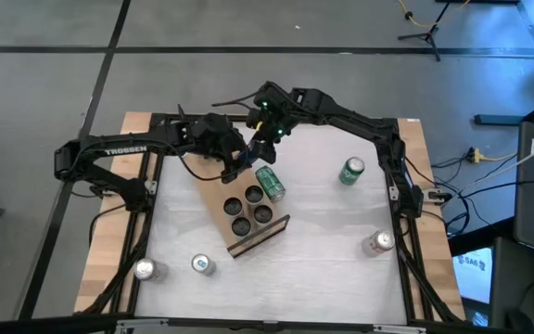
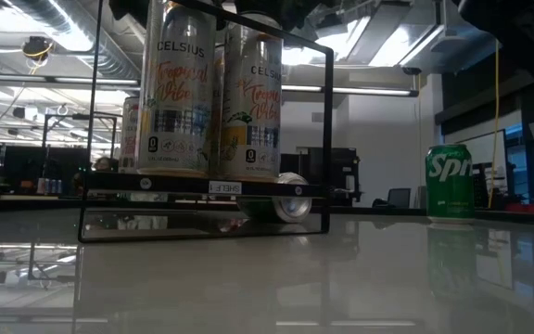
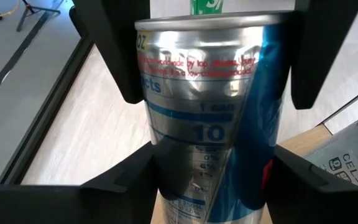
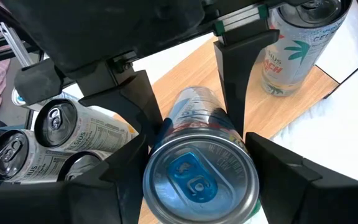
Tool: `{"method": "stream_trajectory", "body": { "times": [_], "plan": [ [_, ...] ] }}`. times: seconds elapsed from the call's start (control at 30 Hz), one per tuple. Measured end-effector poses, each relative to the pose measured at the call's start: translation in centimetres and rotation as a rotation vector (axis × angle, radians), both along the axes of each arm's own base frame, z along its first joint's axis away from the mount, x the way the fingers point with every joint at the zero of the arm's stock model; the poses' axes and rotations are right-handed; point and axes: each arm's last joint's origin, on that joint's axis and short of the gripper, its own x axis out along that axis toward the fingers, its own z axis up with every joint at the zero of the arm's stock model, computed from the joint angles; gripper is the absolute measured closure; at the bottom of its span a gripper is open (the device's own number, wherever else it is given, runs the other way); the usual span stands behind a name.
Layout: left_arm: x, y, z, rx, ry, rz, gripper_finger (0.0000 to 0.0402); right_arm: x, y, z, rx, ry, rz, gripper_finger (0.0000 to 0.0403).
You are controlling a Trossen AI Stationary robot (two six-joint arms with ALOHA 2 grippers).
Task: Place canned beverage on shelf
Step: Put the white blue soda can on the shelf
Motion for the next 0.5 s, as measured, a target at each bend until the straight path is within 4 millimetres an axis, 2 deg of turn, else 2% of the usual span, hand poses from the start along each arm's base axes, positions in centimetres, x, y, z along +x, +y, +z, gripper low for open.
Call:
{"method": "stream_trajectory", "body": {
  "times": [0.5],
  "plan": [
    [-0.08,-0.02,0.11,-0.012,-0.006,0.019,0.019,-0.01,-0.16,0.03,-0.025,0.007,-0.032,0.0168]
  ]
}}
